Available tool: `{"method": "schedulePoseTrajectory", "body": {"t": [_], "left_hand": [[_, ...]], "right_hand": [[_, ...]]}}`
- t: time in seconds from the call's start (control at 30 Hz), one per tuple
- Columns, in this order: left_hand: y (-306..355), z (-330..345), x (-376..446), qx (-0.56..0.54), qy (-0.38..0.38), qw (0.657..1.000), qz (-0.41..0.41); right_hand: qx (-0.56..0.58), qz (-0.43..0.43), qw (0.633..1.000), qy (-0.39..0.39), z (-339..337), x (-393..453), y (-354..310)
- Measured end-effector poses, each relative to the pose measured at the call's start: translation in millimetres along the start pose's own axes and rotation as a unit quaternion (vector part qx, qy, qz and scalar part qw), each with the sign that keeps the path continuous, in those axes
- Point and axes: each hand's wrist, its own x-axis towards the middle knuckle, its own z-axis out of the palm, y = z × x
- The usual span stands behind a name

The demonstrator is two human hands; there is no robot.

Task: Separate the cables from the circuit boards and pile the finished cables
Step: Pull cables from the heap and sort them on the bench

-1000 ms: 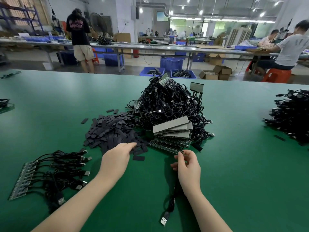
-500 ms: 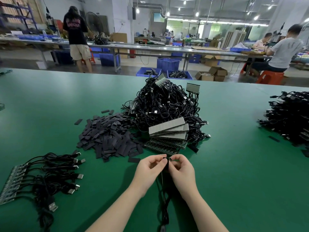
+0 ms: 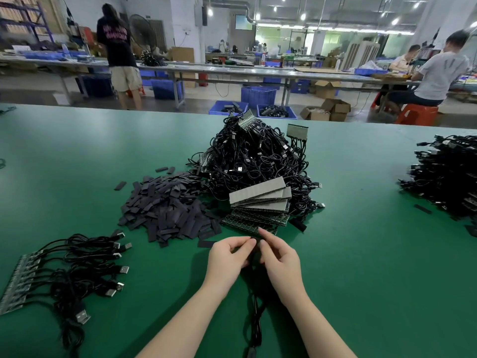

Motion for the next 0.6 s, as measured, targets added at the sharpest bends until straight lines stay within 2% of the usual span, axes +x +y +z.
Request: {"method": "schedulePoseTrajectory", "body": {"t": [0.13, 0.37, 0.47, 0.6], "left_hand": [[1, 1, 4, 0.003, -0.003, 1.000, -0.008], [2, -5, 3, -0.060, -0.050, 0.995, -0.054], [0, -6, 3, -0.060, -0.062, 0.996, -0.032], [1, -6, 8, -0.003, -0.042, 0.999, 0.004]], "right_hand": [[0.031, 0.001, 1.000, -0.004, 1, -1, -4], [0.048, 0.013, 0.999, 0.002, -5, 3, -1], [0.084, 0.031, 0.995, 0.033, -9, 5, 1], [0.122, 0.049, 0.989, 0.065, -10, 7, 4]]}}
